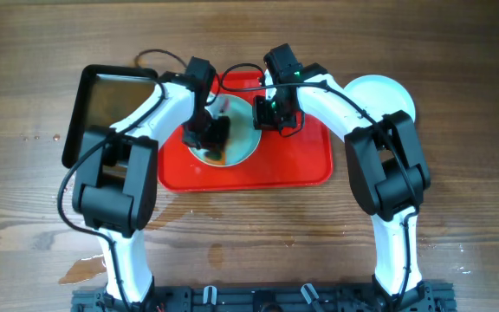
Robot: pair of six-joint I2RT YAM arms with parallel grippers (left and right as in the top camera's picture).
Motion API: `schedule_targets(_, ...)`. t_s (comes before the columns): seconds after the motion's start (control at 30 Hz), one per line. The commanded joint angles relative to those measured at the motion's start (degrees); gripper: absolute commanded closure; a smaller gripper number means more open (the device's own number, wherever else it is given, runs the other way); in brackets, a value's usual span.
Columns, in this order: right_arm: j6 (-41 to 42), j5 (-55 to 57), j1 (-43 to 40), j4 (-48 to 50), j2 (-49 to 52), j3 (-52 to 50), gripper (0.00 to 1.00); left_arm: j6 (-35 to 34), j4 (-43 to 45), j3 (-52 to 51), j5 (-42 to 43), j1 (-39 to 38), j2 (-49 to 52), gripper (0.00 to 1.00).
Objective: Clean dirty plates on tray and stack at the side
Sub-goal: 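Scrub the plate on the red tray with the sponge in left gripper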
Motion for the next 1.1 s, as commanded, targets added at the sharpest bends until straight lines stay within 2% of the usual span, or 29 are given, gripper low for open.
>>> schedule_targets(0.0,-0.46,-1.99,-0.94,0.92,2.62,-1.75,0.96,6.01,1.05,-5.2,5.81,-2.1,7.76,0.96)
schedule_targets(0.13,-3.34,-10.43,-3.63,1.66,5.46,-1.75,0.96,-8.46,4.52,-5.2,-4.81,-0.76,7.76,0.96)
schedule_targets(0.2,-4.02,-11.26,-3.96,1.53,5.88,-1.77,0.96,-16.46,5.79,-5.2,-10.34,-0.42,7.76,0.96)
schedule_targets(0.33,-4.22,-11.26,-3.89,1.55,5.88,-1.77,0.96,-46.62,3.76,-5.2,-30.73,-0.94,7.76,0.96)
schedule_targets(0.43,-4.22,-11.23,-3.89,1.53,5.88,-1.77,0.96,-57.77,5.11,-5.2,-41.55,-2.32,7.76,0.96)
schedule_targets(0.6,-4.2,-11.19,-3.89,1.55,5.88,-1.77,0.95,-57.72,11.82,-5.2,-53.2,-3.78,7.76,0.96)
schedule_targets(0.73,-4.2,-11.17,-3.89,1.55,5.88,-1.77,0.96,-56.76,16.11,-5.2,-52.65,-3.76,7.76,0.96)
schedule_targets(0.83,-4.22,-11.15,-3.89,1.57,5.88,-1.75,0.96,-40.3,20.41,-5.2,-40.39,-3.87,7.76,0.96)
schedule_targets(0.9,-4.2,-11.15,-3.89,1.68,5.88,-1.77,0.96,-22.93,22.08,-5.18,-24.7,-3.87,7.76,0.96)
schedule_targets(0.93,-4.22,-11.15,-3.89,1.68,5.88,-1.77,0.96,-17.38,21.62,-5.18,-18.8,-3.87,7.76,0.96)
schedule_targets(1.07,-4.24,-11.15,-3.89,1.68,5.88,-1.75,0.96,-2.32,14.32,-5.18,0.22,-3.8,7.74,0.96)
